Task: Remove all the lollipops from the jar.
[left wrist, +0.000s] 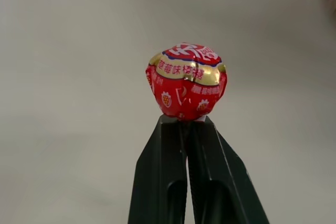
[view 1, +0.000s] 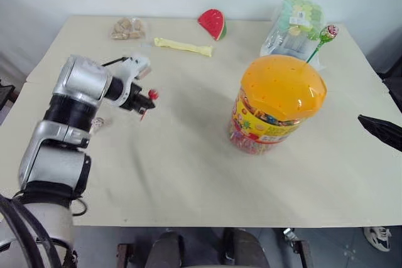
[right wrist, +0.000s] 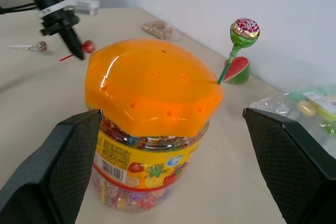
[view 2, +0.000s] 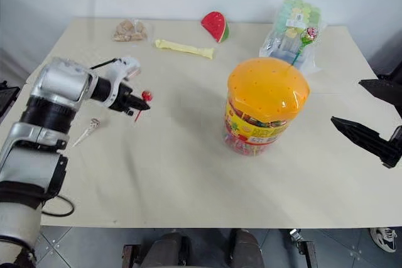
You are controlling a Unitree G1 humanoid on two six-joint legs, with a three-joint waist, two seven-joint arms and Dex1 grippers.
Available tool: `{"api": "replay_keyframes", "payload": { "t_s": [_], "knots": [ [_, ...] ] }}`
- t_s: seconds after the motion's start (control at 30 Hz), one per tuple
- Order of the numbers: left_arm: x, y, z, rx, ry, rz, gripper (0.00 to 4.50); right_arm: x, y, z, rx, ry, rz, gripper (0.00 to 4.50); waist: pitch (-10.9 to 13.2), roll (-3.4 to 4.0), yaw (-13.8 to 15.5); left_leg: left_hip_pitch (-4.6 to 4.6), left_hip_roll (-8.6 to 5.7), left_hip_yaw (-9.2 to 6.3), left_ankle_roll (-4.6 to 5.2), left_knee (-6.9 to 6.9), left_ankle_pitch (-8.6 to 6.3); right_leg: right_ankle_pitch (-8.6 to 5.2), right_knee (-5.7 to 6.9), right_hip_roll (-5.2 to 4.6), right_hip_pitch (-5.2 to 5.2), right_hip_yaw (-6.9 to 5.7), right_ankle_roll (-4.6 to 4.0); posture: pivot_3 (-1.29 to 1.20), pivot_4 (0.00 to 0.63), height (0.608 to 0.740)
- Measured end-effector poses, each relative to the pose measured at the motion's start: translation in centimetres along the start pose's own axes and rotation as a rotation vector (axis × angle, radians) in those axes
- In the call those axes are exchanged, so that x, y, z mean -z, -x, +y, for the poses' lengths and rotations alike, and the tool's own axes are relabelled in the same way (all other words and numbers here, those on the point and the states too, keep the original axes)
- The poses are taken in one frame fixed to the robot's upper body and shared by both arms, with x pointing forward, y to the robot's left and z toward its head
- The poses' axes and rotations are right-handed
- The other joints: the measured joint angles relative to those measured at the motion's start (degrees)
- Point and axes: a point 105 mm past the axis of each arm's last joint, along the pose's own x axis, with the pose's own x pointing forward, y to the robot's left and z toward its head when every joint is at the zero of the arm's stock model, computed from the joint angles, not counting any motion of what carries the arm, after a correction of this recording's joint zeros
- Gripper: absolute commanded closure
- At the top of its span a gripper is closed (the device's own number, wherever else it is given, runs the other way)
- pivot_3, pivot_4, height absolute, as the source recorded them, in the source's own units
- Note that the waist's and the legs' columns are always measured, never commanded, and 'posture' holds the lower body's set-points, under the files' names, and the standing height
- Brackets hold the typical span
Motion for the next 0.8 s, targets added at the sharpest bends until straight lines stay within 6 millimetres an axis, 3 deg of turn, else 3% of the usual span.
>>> {"api": "replay_keyframes", "payload": {
  "t_s": [0.13,0.23,0.5,0.73,0.8],
  "knots": [
    [3.5,0.2,-0.4,-0.005,0.040,0.134,4.45,0.4,-0.4,-0.3,-0.012,-0.013,0.001,0.00,0.0,0.00,0.0,0.05,0.00,0.03,-0.01,0.02,0.00,0.00,0.12,-0.01,0.00,0.07,0.00,0.00,0.150,0.740],
    [3.9,0.8,-1.1,0.004,0.032,0.160,4.45,0.3,-0.6,-0.2,-0.024,-0.011,-0.005,0.00,0.0,0.00,0.2,0.08,0.00,0.06,-0.01,0.04,0.00,0.00,0.14,-0.01,0.00,0.11,0.00,0.00,0.150,0.740],
    [4.3,0.7,-2.0,0.038,0.052,0.186,2.34,0.6,-0.5,-0.2,-0.032,-0.017,0.009,0.00,0.0,0.00,0.0,0.14,0.00,0.15,-0.01,0.03,0.00,0.00,0.18,0.00,-0.02,0.20,0.00,0.00,0.150,0.740],
    [1.3,3.5,-1.3,-0.027,-0.039,0.106,0.19,0.4,0.2,-0.3,-0.012,-0.020,0.018,0.00,0.0,-0.01,0.0,0.17,0.00,0.26,0.00,0.01,0.00,0.00,0.20,0.00,-0.06,0.27,0.00,0.00,0.150,0.740],
    [0.4,4.0,-1.3,-0.025,-0.074,0.080,0.04,0.1,0.4,-0.5,-0.003,-0.011,0.015,0.00,0.0,-0.02,0.0,0.13,0.00,0.30,0.00,0.02,0.00,0.00,0.25,0.00,-0.14,0.30,0.00,0.00,0.150,0.740]
  ]
}}
